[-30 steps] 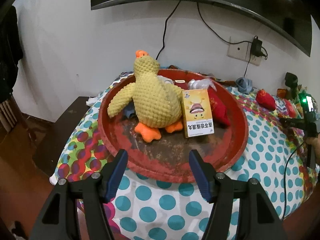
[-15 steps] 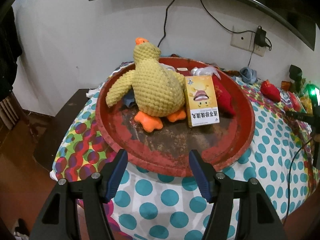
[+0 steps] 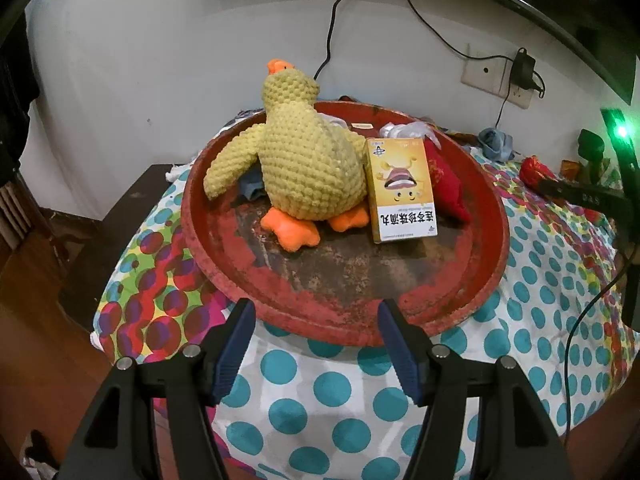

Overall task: Organize objects
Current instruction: 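Carry the red-wrapped candy bar over the tray and open the right gripper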

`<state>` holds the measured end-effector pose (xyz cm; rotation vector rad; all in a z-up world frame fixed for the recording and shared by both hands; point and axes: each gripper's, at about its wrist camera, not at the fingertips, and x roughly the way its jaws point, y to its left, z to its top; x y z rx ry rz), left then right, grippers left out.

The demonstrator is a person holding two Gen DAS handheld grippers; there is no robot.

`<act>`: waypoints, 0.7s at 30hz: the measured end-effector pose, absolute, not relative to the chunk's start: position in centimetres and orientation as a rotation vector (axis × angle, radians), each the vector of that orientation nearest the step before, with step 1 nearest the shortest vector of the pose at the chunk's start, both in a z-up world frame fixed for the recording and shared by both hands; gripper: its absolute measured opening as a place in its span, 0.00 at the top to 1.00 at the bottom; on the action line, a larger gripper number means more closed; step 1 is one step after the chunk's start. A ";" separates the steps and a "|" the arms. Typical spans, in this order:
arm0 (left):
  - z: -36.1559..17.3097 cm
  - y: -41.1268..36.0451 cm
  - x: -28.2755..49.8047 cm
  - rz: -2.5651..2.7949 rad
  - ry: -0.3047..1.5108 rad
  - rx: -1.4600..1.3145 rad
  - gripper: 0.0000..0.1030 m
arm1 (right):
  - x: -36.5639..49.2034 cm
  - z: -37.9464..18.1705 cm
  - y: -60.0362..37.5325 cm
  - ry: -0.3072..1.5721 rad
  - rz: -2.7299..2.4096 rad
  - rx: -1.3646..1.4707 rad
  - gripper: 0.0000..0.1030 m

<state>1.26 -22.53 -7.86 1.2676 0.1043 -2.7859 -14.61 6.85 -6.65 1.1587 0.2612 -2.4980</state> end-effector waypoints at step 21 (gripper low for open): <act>-7.5 -22.2 1.4 -2.778 0.035 1.231 0.37 | -17.9 -6.2 -10.5 0.292 -2.263 1.132 0.81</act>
